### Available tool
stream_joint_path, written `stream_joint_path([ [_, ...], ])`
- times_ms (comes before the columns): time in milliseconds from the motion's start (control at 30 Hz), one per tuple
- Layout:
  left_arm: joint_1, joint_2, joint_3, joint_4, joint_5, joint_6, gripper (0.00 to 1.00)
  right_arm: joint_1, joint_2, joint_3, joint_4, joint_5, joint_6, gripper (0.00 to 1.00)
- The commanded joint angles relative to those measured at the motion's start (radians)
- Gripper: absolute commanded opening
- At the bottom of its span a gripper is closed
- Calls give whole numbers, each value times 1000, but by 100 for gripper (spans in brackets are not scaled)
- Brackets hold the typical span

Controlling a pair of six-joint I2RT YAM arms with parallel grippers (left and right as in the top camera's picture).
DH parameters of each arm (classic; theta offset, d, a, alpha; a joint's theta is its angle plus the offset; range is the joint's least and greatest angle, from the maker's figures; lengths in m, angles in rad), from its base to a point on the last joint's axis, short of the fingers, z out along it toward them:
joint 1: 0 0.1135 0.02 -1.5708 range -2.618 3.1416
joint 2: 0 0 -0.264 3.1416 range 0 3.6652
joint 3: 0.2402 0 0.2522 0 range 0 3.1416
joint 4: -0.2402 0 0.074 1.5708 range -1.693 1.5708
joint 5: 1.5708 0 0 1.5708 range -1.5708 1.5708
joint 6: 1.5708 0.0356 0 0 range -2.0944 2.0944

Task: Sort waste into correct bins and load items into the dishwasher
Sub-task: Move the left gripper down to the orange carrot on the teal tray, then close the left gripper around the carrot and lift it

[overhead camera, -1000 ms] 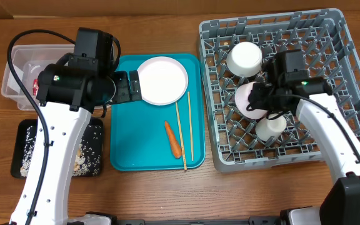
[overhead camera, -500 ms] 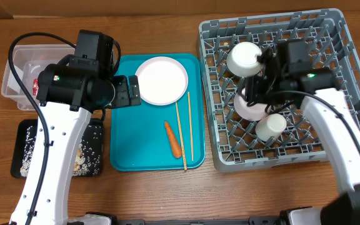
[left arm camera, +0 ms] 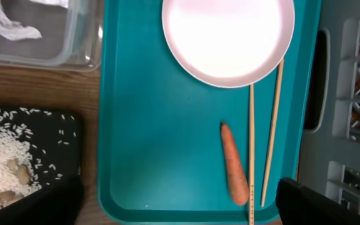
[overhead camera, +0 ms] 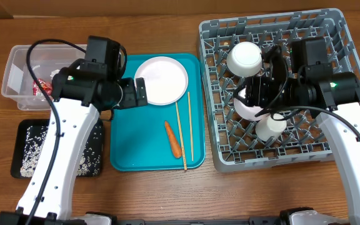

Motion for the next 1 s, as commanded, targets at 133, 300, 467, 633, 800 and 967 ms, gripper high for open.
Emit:
stream_joint_path([
  [133,3,47,-31,4,103,-15,100,2,2,8,-15,-18,-7,65],
  [300,-3,83,-32,-6,197,-15,100,2,2,5,-14,-15,-7,69],
  [467,-40,119,-40,-47,180,-15,100,2,2,4,-20,-15,-7,70],
  [633,-91,155,-96,-41,180,-63,100,2,2,4,-24,11,-7,76],
  [800,-140,172,-165,11,189,-112,100,2,2,4,-31,13,-7,80],
  [967,-201,175,-215,97,188,-142,68,2,3,4,-58,70,-6,100],
])
